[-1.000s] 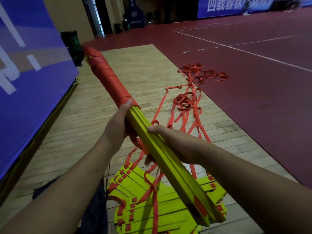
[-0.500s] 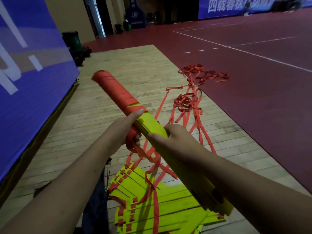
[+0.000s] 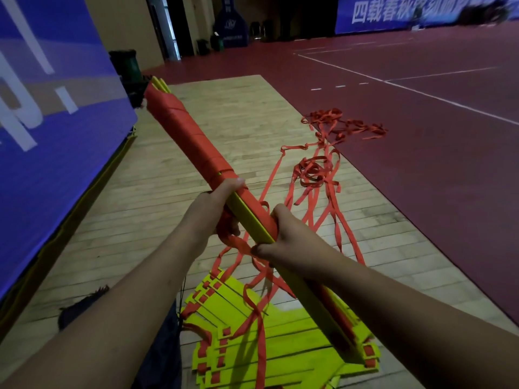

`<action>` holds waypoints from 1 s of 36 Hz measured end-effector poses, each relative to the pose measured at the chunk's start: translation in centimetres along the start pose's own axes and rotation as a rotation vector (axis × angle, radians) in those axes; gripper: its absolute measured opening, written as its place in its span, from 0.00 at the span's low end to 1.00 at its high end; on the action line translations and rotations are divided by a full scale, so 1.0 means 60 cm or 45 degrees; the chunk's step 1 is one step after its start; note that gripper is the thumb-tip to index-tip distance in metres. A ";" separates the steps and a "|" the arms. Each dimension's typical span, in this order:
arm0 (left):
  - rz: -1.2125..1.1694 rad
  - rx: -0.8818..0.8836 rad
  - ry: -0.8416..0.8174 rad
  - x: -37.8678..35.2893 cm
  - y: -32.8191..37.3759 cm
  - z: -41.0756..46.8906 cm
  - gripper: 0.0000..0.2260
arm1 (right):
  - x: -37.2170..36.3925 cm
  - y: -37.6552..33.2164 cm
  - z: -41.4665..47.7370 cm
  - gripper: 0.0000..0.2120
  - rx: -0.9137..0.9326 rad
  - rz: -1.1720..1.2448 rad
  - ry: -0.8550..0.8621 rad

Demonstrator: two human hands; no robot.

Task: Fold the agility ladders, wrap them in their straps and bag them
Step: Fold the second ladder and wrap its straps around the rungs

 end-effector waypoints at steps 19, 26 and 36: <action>0.258 -0.033 -0.019 -0.003 0.028 -0.008 0.34 | 0.017 -0.006 0.007 0.13 0.009 0.180 0.136; -0.127 -0.008 -0.052 -0.014 0.020 -0.010 0.25 | 0.013 -0.008 -0.005 0.21 0.017 0.098 0.107; -0.319 -0.235 -0.345 -0.019 0.030 -0.023 0.16 | -0.023 -0.017 -0.025 0.24 -0.191 0.960 -0.624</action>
Point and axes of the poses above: each hand's wrist, its own z-axis towards the middle knuckle, its own x-axis out of the back of the hand, y = z × x, the point moved 5 cm from there along z, towards the middle knuckle, and after that the axes turned 5 degrees about x, right-handed, at the moved point
